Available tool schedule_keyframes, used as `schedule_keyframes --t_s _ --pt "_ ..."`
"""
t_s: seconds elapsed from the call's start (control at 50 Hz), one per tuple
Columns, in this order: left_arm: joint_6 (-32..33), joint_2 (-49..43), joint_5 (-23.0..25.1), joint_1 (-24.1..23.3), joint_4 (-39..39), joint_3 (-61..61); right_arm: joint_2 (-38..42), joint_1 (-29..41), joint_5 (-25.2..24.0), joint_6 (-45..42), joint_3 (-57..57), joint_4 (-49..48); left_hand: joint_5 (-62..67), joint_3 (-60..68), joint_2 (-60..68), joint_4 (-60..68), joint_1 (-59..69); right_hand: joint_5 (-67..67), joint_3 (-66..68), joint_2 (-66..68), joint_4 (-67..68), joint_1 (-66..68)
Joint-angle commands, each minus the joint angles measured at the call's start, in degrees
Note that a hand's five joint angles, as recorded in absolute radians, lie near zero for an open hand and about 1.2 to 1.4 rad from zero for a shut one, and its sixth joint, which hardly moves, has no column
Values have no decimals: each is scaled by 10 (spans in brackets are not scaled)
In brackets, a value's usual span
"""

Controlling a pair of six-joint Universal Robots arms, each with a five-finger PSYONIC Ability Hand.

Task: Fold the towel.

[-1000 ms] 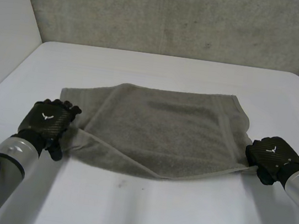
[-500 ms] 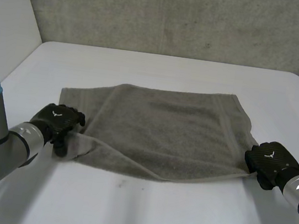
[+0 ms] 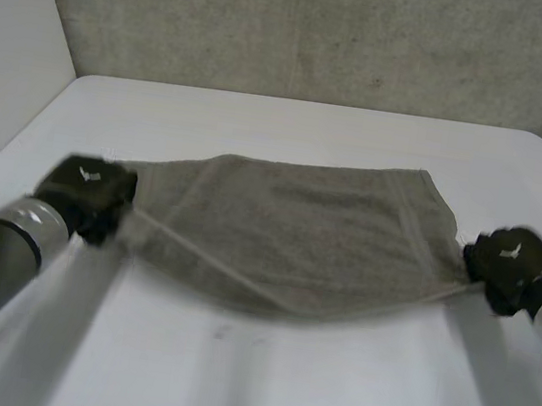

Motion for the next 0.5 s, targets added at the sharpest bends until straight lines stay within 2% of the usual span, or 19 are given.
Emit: schedule_keyframes --t_s 0.02,0.04,0.08,0.1,0.14,0.16,0.2,0.26,0.44,0.5 --pt "-1 166 3 -7 -1 8 -129 -3 -1 99 -123 138 117 109 109 108 133 139 119 123 117 23" --pt "-1 167 3 -7 -1 8 -129 -3 -1 100 -123 139 117 109 109 108 133 139 119 123 117 23" --pt "0 216 5 -3 -7 8 -150 -4 -5 124 -186 218 117 109 109 108 133 139 119 123 117 23" --pt "0 216 5 -3 -7 8 -150 -4 -5 124 -186 219 117 109 109 108 133 139 119 123 117 23" --pt "1 246 6 -1 -29 3 -171 -9 -15 117 -232 298 117 109 109 108 133 139 119 123 117 23" --pt "1 246 6 -1 -30 3 -171 -9 -15 117 -232 299 117 109 109 108 133 139 119 123 117 23" --pt "1 265 7 1 -63 -5 -177 -20 -17 90 -257 361 117 109 109 108 133 139 119 123 117 23" --pt "1 270 7 3 -84 -18 -181 -20 -16 48 -261 393 117 109 109 108 133 139 119 123 117 23" --pt "1 250 10 23 -81 -54 -172 -20 -16 11 -240 395 117 109 109 108 133 139 119 123 117 23" --pt "0 206 25 43 -77 -62 -142 -17 -9 5 -225 392 117 109 109 108 133 139 119 123 117 23"
